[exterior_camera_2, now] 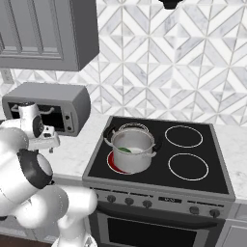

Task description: Put the carrot and broccoli in the pot. Retrieve the spatula and lightly stir the vegetables in the pot.

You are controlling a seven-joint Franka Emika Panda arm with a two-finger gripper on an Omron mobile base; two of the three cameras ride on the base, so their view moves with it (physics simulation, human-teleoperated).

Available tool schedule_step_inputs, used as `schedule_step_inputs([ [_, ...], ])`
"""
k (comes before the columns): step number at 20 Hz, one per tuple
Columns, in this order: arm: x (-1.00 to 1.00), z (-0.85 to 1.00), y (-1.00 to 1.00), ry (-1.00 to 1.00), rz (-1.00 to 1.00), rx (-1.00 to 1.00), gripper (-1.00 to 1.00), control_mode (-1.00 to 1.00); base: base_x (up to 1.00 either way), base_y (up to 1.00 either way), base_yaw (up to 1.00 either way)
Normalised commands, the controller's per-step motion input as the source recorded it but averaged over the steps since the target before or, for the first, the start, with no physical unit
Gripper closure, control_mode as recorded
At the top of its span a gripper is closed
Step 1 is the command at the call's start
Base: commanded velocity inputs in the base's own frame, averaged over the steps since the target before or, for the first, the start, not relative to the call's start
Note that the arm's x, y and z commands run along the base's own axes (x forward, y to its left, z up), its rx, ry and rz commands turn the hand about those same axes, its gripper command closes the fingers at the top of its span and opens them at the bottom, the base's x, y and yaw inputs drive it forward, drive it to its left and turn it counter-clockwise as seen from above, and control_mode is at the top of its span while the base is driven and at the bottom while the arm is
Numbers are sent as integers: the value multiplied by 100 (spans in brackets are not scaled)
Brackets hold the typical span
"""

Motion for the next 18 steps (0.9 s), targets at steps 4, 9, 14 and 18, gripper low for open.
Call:
schedule_step_inputs([
  [4,0,0,10,6,1,0,-100,-100,0,0,0],
  [9,1,-5,24,0,0,1,-100,-100,0,0,0],
  [14,0,-20,44,0,0,0,-100,-100,0,0,0],
  [18,4,-25,22,0,0,0,-100,-100,0,0,0],
])
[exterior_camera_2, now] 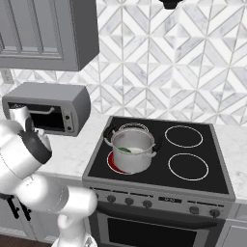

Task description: Put the carrot and broccoli in the pot. Retrieve the spatula and lightly stir the vegetables in the pot.

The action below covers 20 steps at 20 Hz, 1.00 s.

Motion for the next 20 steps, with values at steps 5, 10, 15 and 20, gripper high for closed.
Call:
schedule_step_inputs([
  [5,7,-25,8,0,0,0,-100,-100,0,0,0],
  [10,11,-27,6,0,0,0,-100,-100,0,0,0],
  [15,19,-21,6,0,0,0,-100,-100,0,0,0],
  [20,15,-23,9,0,0,0,-100,-100,0,0,0],
])
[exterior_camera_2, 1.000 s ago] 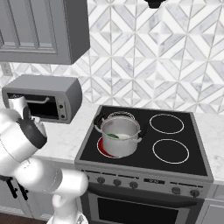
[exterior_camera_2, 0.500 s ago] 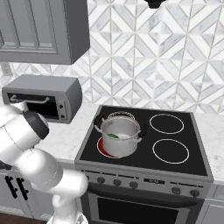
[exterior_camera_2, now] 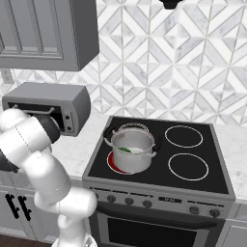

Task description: Put the carrot and broccoli in the pot. Retrieve the spatula and lightly stir the vegetables in the pot.

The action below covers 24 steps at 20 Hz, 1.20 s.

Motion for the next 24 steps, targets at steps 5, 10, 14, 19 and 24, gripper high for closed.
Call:
schedule_step_inputs([
  [5,8,-20,11,0,0,0,100,-100,0,0,0],
  [10,2,-22,1,0,0,0,100,-100,0,0,0],
  [14,0,-36,0,0,0,0,100,-100,0,0,0],
  [19,-4,-27,-2,0,0,0,100,-100,0,0,0],
  [24,0,-2,-17,0,0,3,100,-100,0,0,0],
])
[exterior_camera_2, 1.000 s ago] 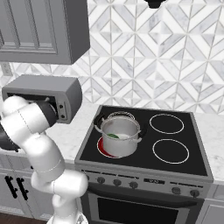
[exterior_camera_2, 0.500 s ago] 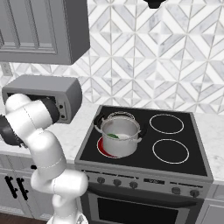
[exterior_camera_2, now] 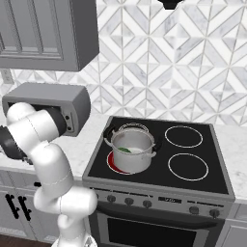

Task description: Put the carrot and broccoli in the pot. Retrieve the spatula and lightly stir the vegetables in the pot.

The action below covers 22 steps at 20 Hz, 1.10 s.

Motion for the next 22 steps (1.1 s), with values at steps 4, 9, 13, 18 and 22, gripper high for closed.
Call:
schedule_step_inputs([
  [4,0,0,-21,0,0,5,100,-100,0,0,0],
  [9,-40,81,-13,-10,1,3,100,-100,0,0,0],
  [13,-23,92,-25,3,0,-4,100,-100,0,0,0],
  [18,1,0,-35,3,1,-2,100,-100,0,0,0],
  [22,-11,40,-40,-1,3,-2,100,-100,0,0,0],
])
